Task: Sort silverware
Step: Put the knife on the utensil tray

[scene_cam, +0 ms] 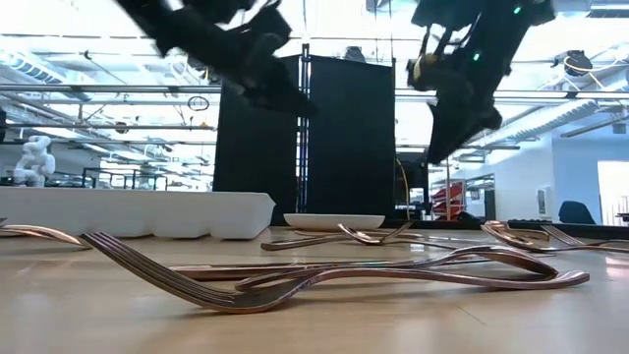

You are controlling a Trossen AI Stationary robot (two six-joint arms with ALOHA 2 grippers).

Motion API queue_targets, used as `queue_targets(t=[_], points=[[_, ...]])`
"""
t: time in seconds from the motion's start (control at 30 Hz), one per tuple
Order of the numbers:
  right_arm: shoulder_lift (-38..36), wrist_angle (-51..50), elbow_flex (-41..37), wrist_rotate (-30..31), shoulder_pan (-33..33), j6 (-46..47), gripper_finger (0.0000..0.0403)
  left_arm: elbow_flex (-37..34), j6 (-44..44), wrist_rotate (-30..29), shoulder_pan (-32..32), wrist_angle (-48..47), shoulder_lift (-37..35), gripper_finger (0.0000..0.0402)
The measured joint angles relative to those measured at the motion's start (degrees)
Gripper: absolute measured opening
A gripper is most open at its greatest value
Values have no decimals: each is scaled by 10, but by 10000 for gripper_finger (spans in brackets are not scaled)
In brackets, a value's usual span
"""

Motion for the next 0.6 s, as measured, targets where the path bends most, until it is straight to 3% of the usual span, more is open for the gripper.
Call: queue_targets(t=[0.17,0.33,0.6], points=[[-48,12,-27,32,22,12,32,168,100,144,91,-163,75,66],[-91,90,-108,29,24,18,21,305,170,303,170,-329,197,51],[-105,273,-220,25,20,23,13,421,189,314,203,-421,346,50]])
